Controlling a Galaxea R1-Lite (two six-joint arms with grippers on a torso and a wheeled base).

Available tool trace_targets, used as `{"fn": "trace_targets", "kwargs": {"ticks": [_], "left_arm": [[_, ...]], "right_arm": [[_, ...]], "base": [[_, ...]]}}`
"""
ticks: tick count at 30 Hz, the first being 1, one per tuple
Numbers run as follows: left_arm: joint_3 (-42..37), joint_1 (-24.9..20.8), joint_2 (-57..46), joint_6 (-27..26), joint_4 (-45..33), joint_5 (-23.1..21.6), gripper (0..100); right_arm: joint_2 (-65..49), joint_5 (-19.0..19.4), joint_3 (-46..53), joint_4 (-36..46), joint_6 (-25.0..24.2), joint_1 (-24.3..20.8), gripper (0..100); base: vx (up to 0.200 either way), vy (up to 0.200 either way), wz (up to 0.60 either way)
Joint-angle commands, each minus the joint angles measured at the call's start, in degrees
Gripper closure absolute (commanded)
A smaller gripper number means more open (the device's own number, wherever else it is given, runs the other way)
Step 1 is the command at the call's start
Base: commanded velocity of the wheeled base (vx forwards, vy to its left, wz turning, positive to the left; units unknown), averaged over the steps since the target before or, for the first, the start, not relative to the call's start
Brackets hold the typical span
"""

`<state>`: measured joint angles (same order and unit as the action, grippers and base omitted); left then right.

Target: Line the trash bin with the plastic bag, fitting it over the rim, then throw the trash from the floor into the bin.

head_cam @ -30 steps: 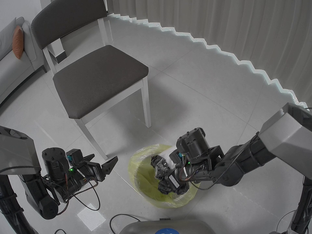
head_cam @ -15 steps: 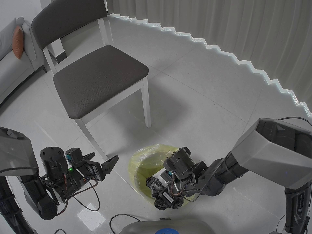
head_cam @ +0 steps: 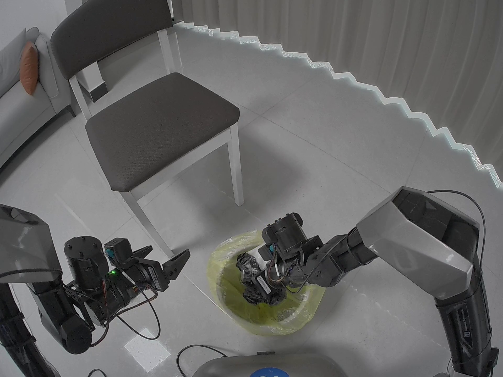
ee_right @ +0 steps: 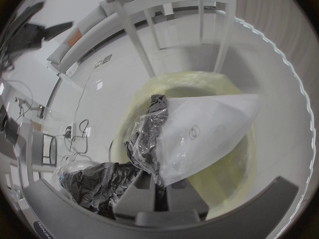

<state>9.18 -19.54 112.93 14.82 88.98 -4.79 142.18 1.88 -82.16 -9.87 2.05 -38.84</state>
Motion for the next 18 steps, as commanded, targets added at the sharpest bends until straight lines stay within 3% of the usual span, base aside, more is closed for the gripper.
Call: {"fn": "trace_targets", "kwargs": {"ticks": [1, 9, 18], "left_arm": [[0.0, 0.0, 0.4, 0.0, 0.8, 0.0, 0], [-0.2, 0.1, 0.4, 0.2, 0.8, 0.0, 0], [-0.4, -0.3, 0.3, 0.2, 0.8, 0.0, 0]], "right_arm": [[0.7, -0.6, -3.0, -0.1, 0.0, 1.8, 100], [-2.4, -1.1, -5.5, -0.1, 0.0, 2.5, 100], [-6.5, -0.9, 9.8, -0.6, 0.6, -2.6, 100]], "base": [[0.0, 0.0, 0.0], [0.0, 0.0, 0.0], [0.0, 0.0, 0.0]]}}
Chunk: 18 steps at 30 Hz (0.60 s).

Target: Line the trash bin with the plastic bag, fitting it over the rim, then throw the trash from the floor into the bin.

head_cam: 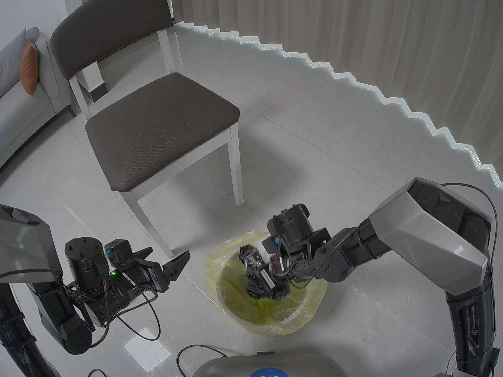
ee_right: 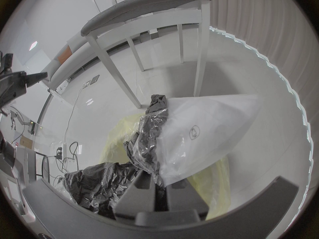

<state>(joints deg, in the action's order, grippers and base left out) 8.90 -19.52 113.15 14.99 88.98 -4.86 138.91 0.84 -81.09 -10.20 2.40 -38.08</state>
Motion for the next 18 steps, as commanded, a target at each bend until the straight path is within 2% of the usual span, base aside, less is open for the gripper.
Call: {"fn": "trace_targets", "kwargs": {"ticks": [1, 10, 11, 18], "left_arm": [[-0.1, -0.3, 0.1, 0.0, 0.8, 0.0, 0], [0.0, 0.0, -0.7, 0.0, 0.8, 0.0, 0], [0.0, 0.0, -0.7, 0.0, 0.8, 0.0, 0], [0.1, 0.0, -0.6, 0.0, 0.8, -0.1, 0]], "right_arm": [[-2.9, 0.1, 9.6, -0.6, 0.2, -3.7, 100], [2.8, 0.0, 7.4, -2.2, 1.4, -4.2, 100], [3.0, 0.0, 7.2, -2.3, 1.6, -4.2, 0], [2.8, 0.0, 6.4, -2.3, 1.2, -3.4, 0]], "base": [[0.0, 0.0, 0.0], [0.0, 0.0, 0.0], [0.0, 0.0, 0.0], [0.0, 0.0, 0.0]]}}
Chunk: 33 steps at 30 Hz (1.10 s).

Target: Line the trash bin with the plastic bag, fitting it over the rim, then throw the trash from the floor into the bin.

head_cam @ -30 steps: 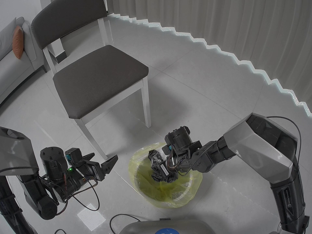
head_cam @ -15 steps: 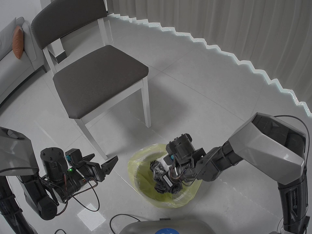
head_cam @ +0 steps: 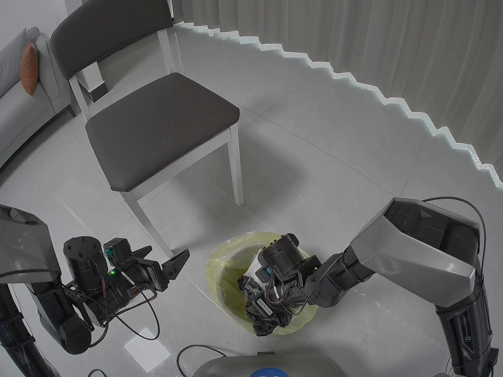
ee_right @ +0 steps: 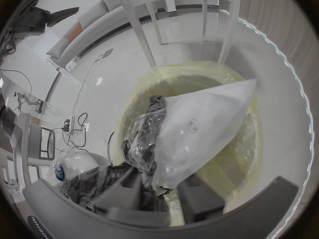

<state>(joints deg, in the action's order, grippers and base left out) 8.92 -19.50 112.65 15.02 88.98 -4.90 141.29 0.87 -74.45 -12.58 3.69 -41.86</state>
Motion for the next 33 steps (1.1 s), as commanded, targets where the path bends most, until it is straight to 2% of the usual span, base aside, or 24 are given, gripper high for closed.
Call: {"fn": "trace_targets", "kwargs": {"ticks": [1, 10, 15, 18, 27, 33], "left_arm": [[0.0, 0.0, -0.1, 0.0, 0.8, 0.0, 0], [0.0, 0.0, -0.2, 0.0, 0.8, 0.0, 0], [0.0, 0.0, -0.2, 0.0, 0.8, 0.0, 0], [0.0, 0.0, 0.1, 0.0, 0.8, 0.0, 0], [0.0, 0.0, 0.1, 0.0, 0.8, 0.0, 0], [0.1, 0.0, -0.1, 0.1, 0.9, 0.0, 0]], "right_arm": [[0.4, 0.0, -0.3, 0.1, -0.1, 0.5, 0], [-0.2, 0.0, 0.4, 0.4, -0.2, 1.3, 0], [-1.0, -0.4, 1.7, -0.4, 0.6, 0.3, 0], [-1.1, -5.5, -0.7, -1.8, 3.1, -0.3, 0], [-2.5, -8.9, 0.0, -2.2, 7.6, -0.1, 0], [-2.9, -6.5, -0.5, -1.4, 1.9, -0.9, 0]], "base": [[0.0, 0.0, 0.0], [0.0, 0.0, 0.0], [0.0, 0.0, 0.0], [0.0, 0.0, 0.0], [0.0, 0.0, 0.0], [0.0, 0.0, 0.0]]}}
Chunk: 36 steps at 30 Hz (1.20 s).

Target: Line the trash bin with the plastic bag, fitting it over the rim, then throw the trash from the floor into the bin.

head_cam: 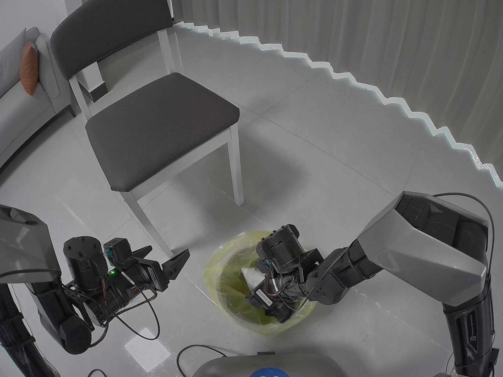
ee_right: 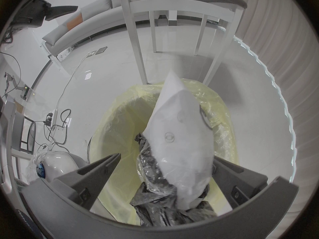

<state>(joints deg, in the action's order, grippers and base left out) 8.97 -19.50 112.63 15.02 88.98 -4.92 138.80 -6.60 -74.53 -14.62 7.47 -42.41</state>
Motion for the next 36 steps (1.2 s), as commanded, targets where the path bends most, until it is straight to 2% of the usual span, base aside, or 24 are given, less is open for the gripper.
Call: {"fn": "trace_targets", "kwargs": {"ticks": [1, 6, 14, 17, 19, 22, 23, 27, 32, 36], "left_arm": [[0.0, 0.0, 0.0, 0.0, 0.9, 0.0, 0], [0.1, 0.0, 0.0, 0.0, 0.9, 0.0, 0], [0.0, 0.0, 0.1, 0.0, 0.9, 0.0, 0], [0.0, 0.0, 0.2, 0.0, 0.9, 0.0, 0], [0.0, 0.0, 0.1, 0.1, 0.8, 0.0, 0], [0.1, 0.1, 0.1, 0.0, 0.9, 0.0, 0], [0.1, 0.1, 0.2, 0.1, 0.9, 0.0, 0], [0.2, 0.1, 0.3, 0.1, 0.8, 0.0, 0], [0.2, 0.3, 0.6, 0.1, 0.9, 0.0, 0], [0.3, 0.3, 0.7, 0.1, 0.9, 0.0, 0]], "right_arm": [[-0.4, 1.2, -0.5, 0.7, -2.6, -0.3, 0], [-0.6, 1.7, -0.6, 2.0, -5.0, -0.1, 0], [-0.9, 0.8, -1.6, 2.0, -3.9, 1.9, 0], [-0.7, 0.4, -2.5, 2.1, -3.4, 4.3, 0], [-0.3, -0.1, -2.9, 2.5, -2.3, 7.8, 0], [-0.1, -0.3, -2.8, 2.7, -1.4, 10.2, 0], [0.4, -0.6, -2.5, 2.7, -1.1, 12.6, 0], [0.5, -0.6, -1.8, 3.2, 0.6, 16.9, 0], [1.5, -0.7, -1.2, 4.9, 4.1, 20.1, 0], [2.4, -1.3, -1.8, 4.8, 4.2, 21.5, 0]], "base": [[0.0, 0.0, 0.0], [0.0, 0.0, 0.0], [0.0, 0.0, 0.0], [0.0, 0.0, 0.0], [0.0, 0.0, 0.0], [0.0, 0.0, 0.0], [0.0, 0.0, 0.0], [0.0, 0.0, 0.0], [0.0, 0.0, 0.0], [0.0, 0.0, 0.0]]}}
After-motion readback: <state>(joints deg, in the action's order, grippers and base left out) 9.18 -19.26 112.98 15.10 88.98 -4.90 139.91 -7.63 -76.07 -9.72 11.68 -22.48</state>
